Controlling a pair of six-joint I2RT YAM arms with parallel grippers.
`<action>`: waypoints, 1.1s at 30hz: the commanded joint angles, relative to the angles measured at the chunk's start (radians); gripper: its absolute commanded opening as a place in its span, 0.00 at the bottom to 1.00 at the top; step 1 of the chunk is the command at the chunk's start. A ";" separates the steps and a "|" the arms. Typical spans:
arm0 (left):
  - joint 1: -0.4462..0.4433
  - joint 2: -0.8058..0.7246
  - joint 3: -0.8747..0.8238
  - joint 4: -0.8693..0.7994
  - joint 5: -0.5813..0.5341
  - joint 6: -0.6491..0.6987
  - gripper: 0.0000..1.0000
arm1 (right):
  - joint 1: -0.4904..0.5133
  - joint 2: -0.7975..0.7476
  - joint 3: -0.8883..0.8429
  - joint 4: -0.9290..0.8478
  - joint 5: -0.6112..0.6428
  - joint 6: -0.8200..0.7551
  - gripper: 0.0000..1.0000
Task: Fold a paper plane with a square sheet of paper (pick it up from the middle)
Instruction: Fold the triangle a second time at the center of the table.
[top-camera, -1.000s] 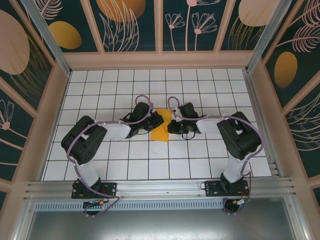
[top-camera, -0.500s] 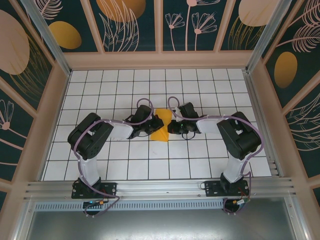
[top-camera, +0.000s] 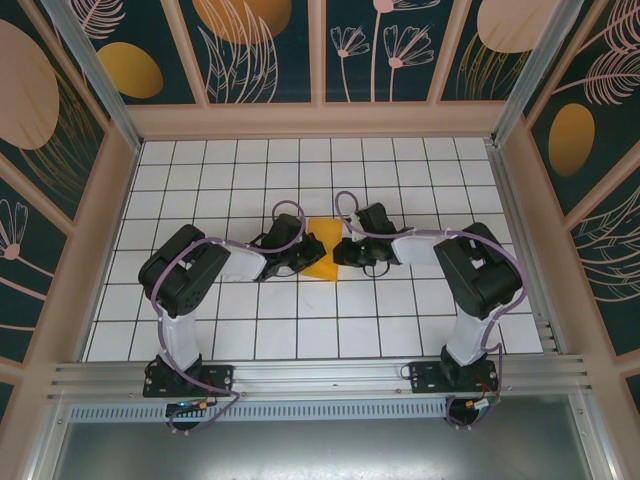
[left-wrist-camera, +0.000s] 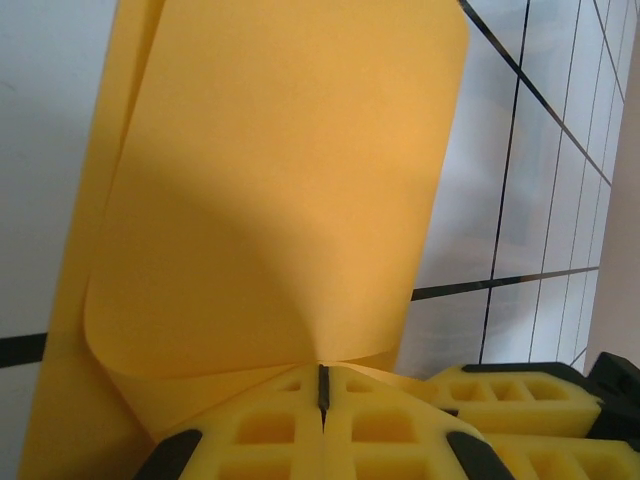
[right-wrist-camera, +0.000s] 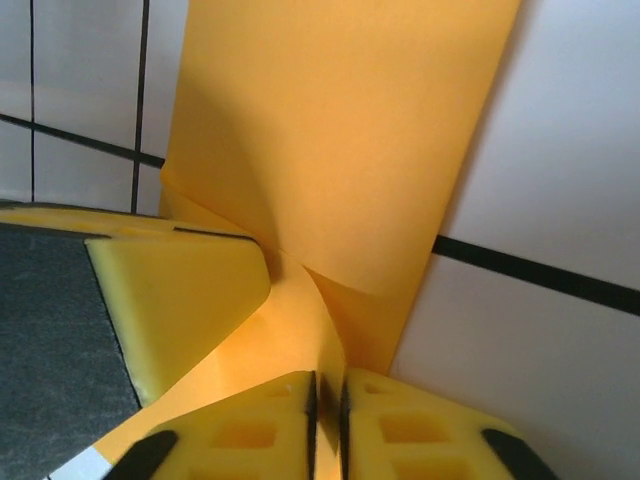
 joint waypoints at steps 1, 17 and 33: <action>0.002 0.043 -0.029 -0.041 -0.018 0.000 0.01 | -0.005 -0.099 0.022 -0.042 0.060 0.021 0.23; 0.002 0.051 -0.021 -0.039 -0.012 0.009 0.02 | 0.074 -0.146 -0.068 0.074 -0.035 0.190 0.03; 0.002 0.051 -0.017 -0.042 -0.008 0.012 0.01 | 0.097 -0.043 -0.029 0.052 -0.033 0.198 0.03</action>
